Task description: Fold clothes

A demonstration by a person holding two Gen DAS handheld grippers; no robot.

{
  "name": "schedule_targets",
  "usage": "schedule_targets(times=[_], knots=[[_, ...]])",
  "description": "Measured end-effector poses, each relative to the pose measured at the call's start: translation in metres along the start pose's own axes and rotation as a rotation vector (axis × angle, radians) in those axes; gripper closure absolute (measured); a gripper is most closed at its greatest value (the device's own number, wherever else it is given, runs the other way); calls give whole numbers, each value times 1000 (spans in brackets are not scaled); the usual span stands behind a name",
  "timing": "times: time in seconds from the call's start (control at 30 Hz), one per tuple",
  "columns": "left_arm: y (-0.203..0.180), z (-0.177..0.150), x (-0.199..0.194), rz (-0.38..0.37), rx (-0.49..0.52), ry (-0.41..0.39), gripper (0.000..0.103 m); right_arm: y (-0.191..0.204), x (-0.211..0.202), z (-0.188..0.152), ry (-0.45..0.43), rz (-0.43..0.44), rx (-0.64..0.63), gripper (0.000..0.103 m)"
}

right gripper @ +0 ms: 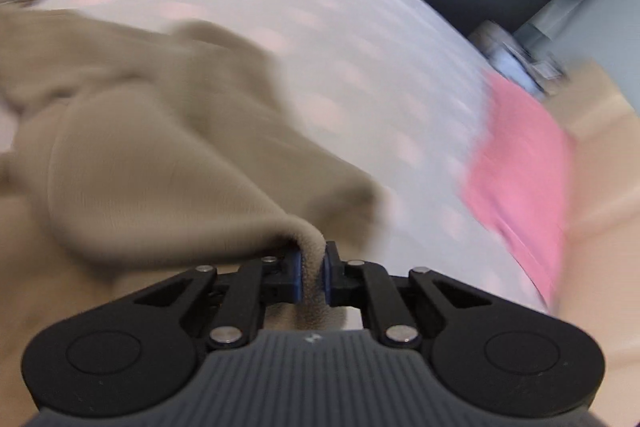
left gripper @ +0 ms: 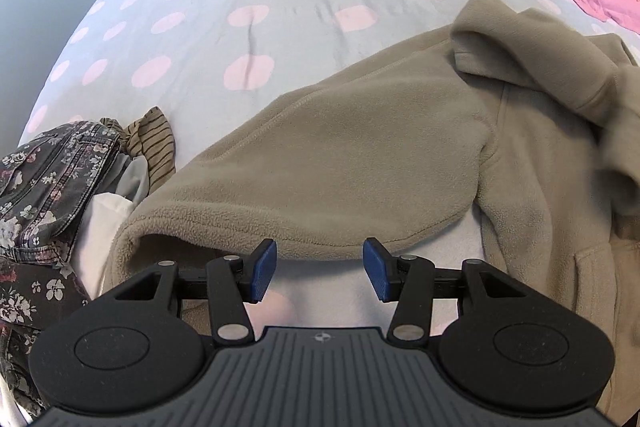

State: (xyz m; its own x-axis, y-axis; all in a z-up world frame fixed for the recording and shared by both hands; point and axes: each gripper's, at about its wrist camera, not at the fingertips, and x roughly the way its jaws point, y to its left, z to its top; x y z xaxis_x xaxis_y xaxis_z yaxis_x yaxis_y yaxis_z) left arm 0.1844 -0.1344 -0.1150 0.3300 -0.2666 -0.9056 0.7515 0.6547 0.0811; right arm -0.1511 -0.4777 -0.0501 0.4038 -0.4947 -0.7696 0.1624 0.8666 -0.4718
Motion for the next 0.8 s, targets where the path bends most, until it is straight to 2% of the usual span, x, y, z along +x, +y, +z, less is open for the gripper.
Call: schedule_targets(times=[0.1,0.2,0.3,0.43,0.47,0.5,0.57,0.7,0.8], knots=[[0,2,-1,5,-7,-6,57,-61,10,-31,77,-113,114,93],[0,5,-2,11,-13,-11,57,-116,28,-63,161,-296,189,93],[1,7,-2,17,-19,-16,57,-165,48,-96,247,-367,331,93],[5,10,0,24,-35,-19,57,-192,72,-125,313,-344,502,91],[6,11,0,26,-39,-22,57,-191,78,-127,331,-322,516,87],[7,11,-1,26,-39,-27,57,-189,84,-128,350,-302,510,78],[9,12,-1,29,-42,-32,57,-182,86,-132,372,-289,479,66],[10,13,-1,39,-44,-36,57,-174,84,-138,395,-270,422,59],[7,13,1,35,-29,-42,57,-168,73,-133,343,-233,414,59]])
